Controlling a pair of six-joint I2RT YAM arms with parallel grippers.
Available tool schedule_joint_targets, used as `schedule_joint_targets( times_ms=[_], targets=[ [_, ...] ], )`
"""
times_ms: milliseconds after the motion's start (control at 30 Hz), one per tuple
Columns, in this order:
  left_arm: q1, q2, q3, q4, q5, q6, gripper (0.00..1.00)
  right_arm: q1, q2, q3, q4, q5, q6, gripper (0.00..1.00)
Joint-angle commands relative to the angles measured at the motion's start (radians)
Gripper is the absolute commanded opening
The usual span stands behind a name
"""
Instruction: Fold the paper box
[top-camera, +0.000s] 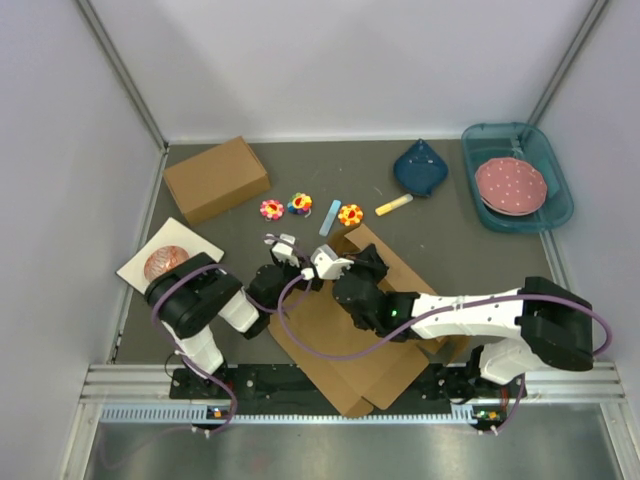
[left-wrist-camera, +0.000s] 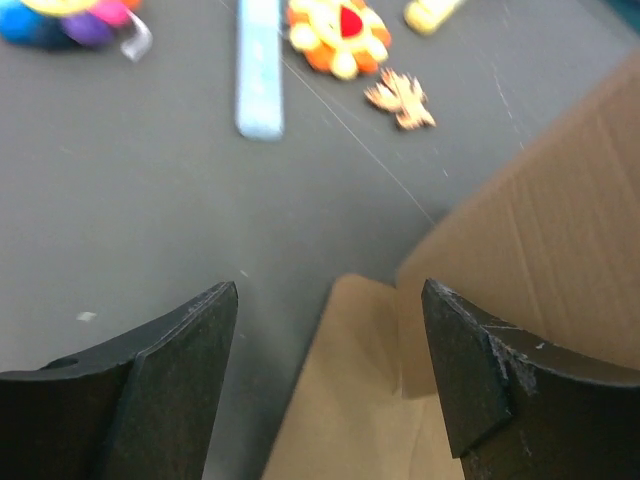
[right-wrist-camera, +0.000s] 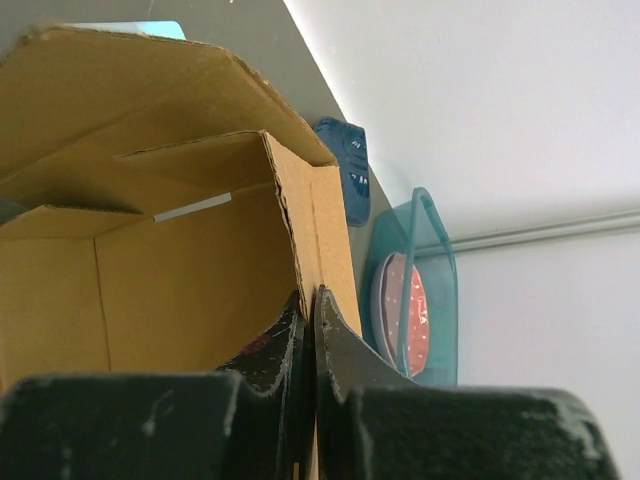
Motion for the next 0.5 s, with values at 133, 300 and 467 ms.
schedule_joint_targets(
  times_ms=[133, 300, 467],
  targets=[
    [0.002, 0.048, 0.048, 0.38, 0.228, -0.058, 0.81, 0.015, 0.06, -0.075, -0.211, -0.177, 0.178, 0.0],
    [0.006, 0.016, 0.057, 0.38, 0.191, -0.044, 0.82, 0.015, 0.054, -0.074, -0.234, -0.179, 0.178, 0.0],
    [0.014, 0.023, 0.094, 0.38, 0.185, -0.056, 0.82, 0.016, 0.045, -0.075, -0.234, -0.183, 0.184, 0.0]
  ],
)
